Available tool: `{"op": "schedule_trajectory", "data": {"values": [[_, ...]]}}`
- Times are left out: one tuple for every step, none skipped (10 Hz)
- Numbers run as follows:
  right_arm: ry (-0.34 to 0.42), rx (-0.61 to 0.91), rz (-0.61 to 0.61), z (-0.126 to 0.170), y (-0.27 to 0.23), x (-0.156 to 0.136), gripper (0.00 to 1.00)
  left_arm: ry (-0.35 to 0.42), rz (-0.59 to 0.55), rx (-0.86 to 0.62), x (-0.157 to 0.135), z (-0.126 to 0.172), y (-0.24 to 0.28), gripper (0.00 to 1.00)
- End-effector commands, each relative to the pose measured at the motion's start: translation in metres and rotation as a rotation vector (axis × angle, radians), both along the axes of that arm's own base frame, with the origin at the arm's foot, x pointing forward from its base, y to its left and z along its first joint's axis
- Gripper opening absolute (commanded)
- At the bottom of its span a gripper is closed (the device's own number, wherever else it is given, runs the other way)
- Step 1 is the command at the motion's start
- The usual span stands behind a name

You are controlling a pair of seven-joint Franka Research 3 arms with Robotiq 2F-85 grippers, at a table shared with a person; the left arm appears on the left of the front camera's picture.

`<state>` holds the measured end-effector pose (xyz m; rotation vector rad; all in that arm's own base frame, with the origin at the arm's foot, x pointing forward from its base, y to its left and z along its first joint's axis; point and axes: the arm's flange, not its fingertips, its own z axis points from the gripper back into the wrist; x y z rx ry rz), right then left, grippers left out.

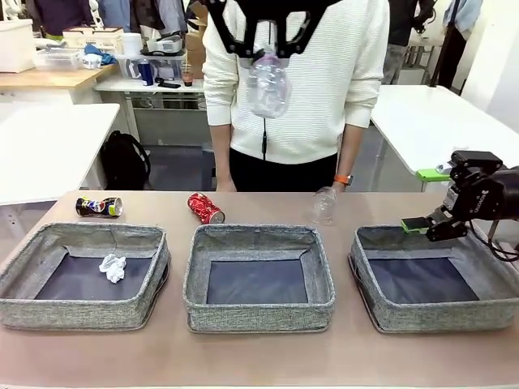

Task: Sort the waste into the appropriate baskets.
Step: Pick up the waste item pointed out by the person.

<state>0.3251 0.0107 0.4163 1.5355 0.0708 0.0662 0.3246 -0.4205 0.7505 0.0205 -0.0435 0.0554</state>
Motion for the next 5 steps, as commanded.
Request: {"op": "schedule_trajectory", "data": {"values": [[-0.031, 0.023, -0.004, 0.0011, 0.002, 0.0019, 1.0, -0.001, 0.01, -0.03, -0.003, -0.0006, -0.0032, 0.23], [-0.031, 0.023, -0.004, 0.0011, 0.002, 0.0019, 1.0, -0.001, 0.01, -0.03, -0.003, -0.0006, -0.0032, 0.23], [-0.031, 0.023, -0.004, 0.0011, 0.002, 0.0019, 1.0, -0.001, 0.01, -0.03, -0.003, -0.0006, -0.0032, 0.23], [-0.031, 0.023, -0.004, 0.0011, 0.002, 0.0019, 1.0, -0.001, 0.01, -0.03, -0.003, -0.0006, -0.0032, 0.23], [-0.031, 0.023, -0.004, 0.0011, 0.002, 0.0019, 1.0, -0.001, 0.01, -0.03, -0.003, -0.0006, -0.0032, 0.23]]}}
